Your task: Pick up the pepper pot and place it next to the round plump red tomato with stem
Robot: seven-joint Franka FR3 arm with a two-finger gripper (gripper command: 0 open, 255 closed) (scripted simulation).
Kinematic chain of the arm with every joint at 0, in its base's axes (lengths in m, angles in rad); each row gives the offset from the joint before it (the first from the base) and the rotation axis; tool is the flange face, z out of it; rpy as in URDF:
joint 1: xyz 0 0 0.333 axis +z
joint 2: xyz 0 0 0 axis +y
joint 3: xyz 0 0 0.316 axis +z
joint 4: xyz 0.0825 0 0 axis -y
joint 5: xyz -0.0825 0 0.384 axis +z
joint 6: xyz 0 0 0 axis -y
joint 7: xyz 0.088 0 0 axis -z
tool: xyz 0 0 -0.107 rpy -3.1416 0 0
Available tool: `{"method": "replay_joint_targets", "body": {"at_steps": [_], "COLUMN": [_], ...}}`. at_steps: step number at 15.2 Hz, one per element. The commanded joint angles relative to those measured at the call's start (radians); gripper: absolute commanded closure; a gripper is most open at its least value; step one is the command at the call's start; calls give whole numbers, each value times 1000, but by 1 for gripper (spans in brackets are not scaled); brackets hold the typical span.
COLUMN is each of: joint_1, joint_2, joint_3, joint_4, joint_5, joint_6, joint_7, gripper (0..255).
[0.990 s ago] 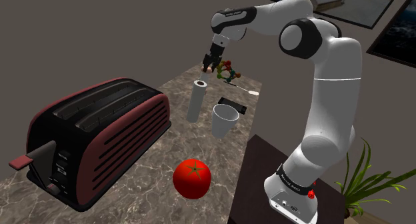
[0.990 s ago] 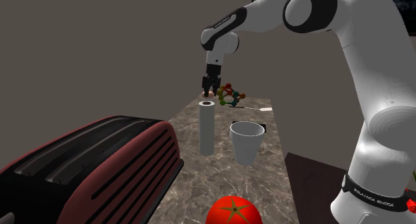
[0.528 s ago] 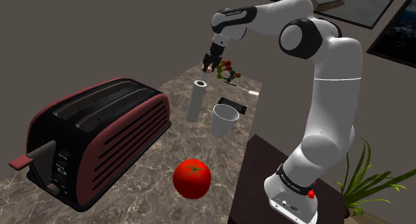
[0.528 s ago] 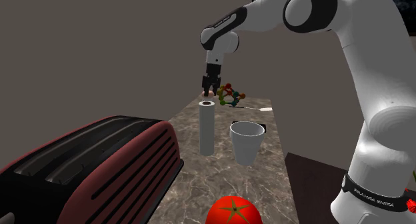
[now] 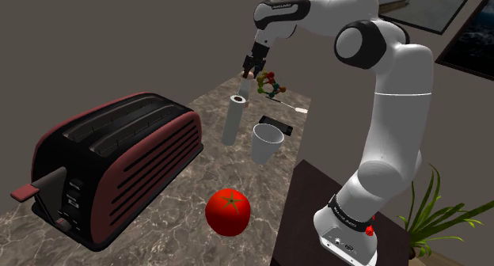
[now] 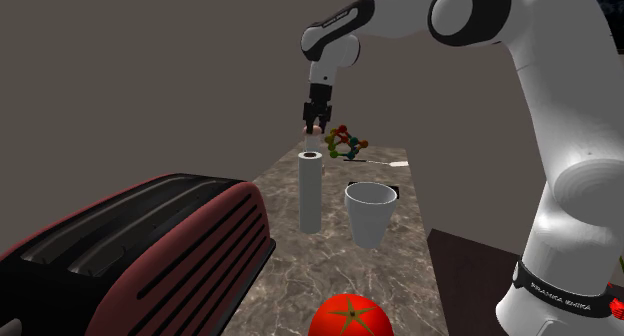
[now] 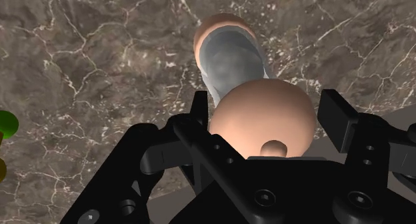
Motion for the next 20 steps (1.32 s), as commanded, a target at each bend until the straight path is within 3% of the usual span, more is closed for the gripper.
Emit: {"method": "replay_joint_targets", "body": {"at_steps": [1,20], "joint_1": [-2,-29], "joint_2": [-1,26], "joint_3": [-1,-3], "joint_4": [27,325], "joint_5": [-2,-4], "joint_6": [-28,-293], "joint_7": [5,52], "gripper": [255,255]}}
